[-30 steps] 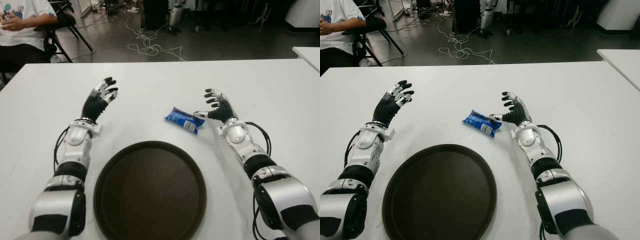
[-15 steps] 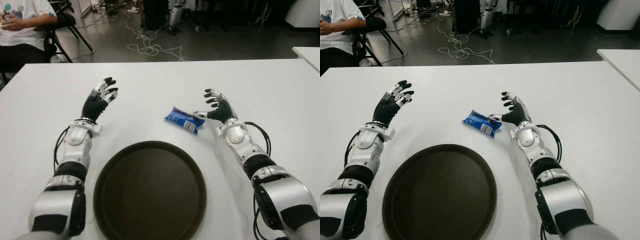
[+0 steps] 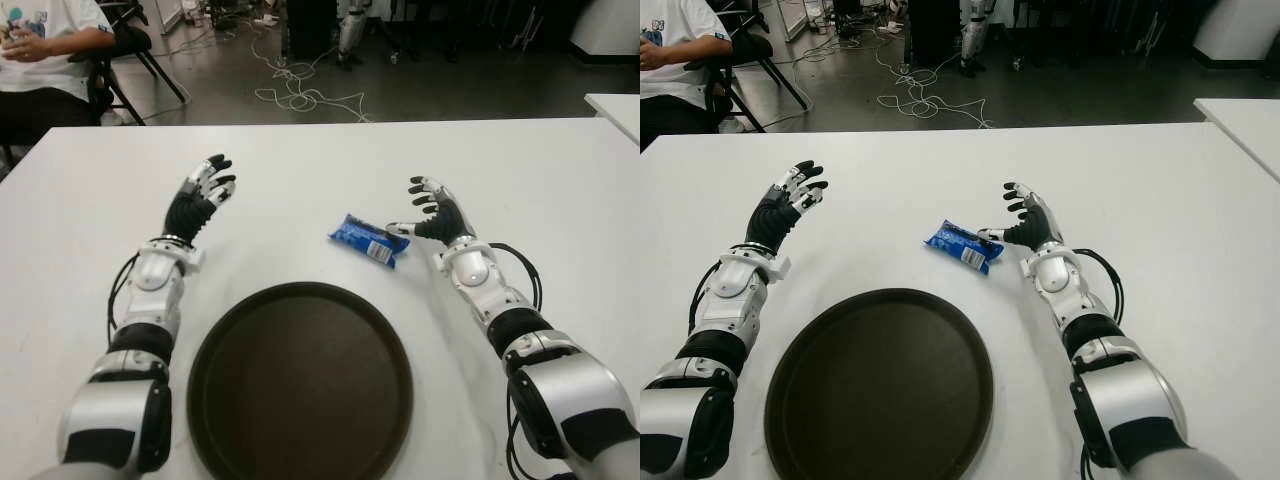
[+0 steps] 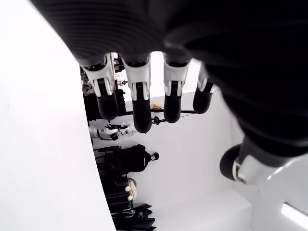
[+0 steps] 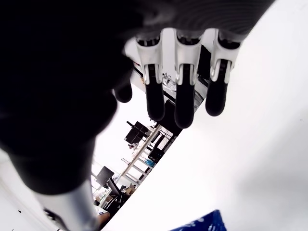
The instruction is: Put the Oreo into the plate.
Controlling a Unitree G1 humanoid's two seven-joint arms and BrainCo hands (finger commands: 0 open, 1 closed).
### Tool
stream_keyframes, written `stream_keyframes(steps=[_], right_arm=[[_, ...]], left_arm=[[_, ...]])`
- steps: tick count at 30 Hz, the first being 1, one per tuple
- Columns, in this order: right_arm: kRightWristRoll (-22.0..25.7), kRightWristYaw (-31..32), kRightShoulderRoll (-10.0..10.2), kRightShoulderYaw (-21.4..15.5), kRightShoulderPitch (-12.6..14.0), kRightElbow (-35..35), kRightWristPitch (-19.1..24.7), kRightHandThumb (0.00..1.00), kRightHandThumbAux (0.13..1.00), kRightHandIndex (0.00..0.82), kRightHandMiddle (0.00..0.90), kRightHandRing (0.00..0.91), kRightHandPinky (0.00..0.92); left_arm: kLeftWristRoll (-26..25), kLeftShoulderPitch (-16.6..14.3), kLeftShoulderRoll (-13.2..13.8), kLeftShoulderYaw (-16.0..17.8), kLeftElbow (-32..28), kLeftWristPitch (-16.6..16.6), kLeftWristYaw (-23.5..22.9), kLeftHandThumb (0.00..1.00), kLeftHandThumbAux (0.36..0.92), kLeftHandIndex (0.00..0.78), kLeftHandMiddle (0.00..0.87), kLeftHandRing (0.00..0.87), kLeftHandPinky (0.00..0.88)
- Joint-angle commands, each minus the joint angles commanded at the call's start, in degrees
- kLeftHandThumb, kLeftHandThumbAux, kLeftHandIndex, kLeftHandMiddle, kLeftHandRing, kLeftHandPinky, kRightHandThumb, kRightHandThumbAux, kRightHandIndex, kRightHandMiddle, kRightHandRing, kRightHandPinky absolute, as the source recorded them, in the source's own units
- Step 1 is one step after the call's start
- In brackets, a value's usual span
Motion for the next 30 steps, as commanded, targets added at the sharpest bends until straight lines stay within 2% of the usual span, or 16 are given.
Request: stream_keyframes(steps=[10, 13, 16, 18, 26, 30], right_arm=[[-1.03, -0.6, -0.37, 0.68, -0.19, 0.14, -0.21, 0.0, 0.849, 0.19, 0.253, 0.258, 0.277], [-1.31, -1.06, -0.51, 0.87, -0.3, 0.05, -0.17, 0.0, 0.845, 0.182, 0.243, 0.247, 0.256], [-1.68, -1.68, -0.82, 1.09, -0.45, -0.18, -0.3, 0.0, 0.839, 0.179, 0.239, 0.231, 0.187], [-1.88, -2.13, -1.07, 1.22, -0.55, -0.35, -0.53, 0.0, 0.83, 0.18, 0.236, 0.226, 0.186], [-3.12, -5.36, -2.27, 1.34, -0.84, -2.7, -3.52, 0.0, 0.819, 0.174, 0.222, 0.212, 0.21], [-6.45, -11.53, -3.96, 2.54, -0.4, -6.02, -7.42, 0.0, 0.805, 0.164, 0.207, 0.209, 0.228]], left_arm=[[0.15, -0.13, -0.07, 0.17, 0.28, -0.11, 0.08, 0.163, 0.595, 0.099, 0.139, 0.137, 0.172], [0.09, -0.1, -0.14, 0.28, 0.32, -0.18, 0.08, 0.163, 0.602, 0.101, 0.14, 0.14, 0.179], [-0.01, -0.08, -0.17, 0.36, 0.36, -0.22, -0.01, 0.16, 0.602, 0.101, 0.139, 0.141, 0.182], [-0.06, -0.08, -0.19, 0.4, 0.4, -0.27, -0.08, 0.159, 0.6, 0.1, 0.138, 0.141, 0.184], [0.2, -0.12, -0.06, 0.24, 0.59, -0.34, -0.05, 0.157, 0.585, 0.092, 0.128, 0.134, 0.173], [0.45, -0.12, -0.11, 0.11, 0.56, -0.34, 0.23, 0.156, 0.579, 0.093, 0.131, 0.134, 0.168]])
